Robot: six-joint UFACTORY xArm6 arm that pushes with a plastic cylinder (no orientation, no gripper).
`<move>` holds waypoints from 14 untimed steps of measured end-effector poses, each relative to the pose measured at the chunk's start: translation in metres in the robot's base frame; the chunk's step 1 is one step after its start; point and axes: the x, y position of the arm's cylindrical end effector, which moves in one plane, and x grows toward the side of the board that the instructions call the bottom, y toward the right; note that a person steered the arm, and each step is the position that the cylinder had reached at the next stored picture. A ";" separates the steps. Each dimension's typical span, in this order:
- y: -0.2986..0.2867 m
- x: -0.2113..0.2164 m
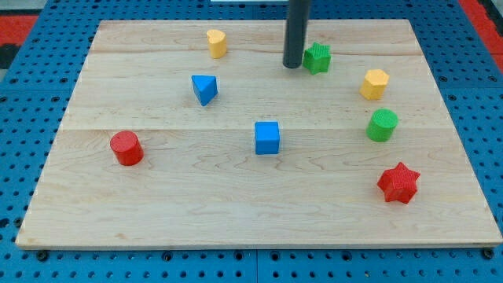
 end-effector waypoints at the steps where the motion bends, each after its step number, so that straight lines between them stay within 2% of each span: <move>1: 0.036 -0.005; 2: 0.074 0.002; 3: 0.064 0.019; 4: 0.090 0.037; 5: 0.094 0.015; 6: 0.096 0.011; 7: 0.056 0.010; 8: 0.044 0.005; 9: 0.089 0.002; 13: 0.113 0.002; 14: 0.097 0.012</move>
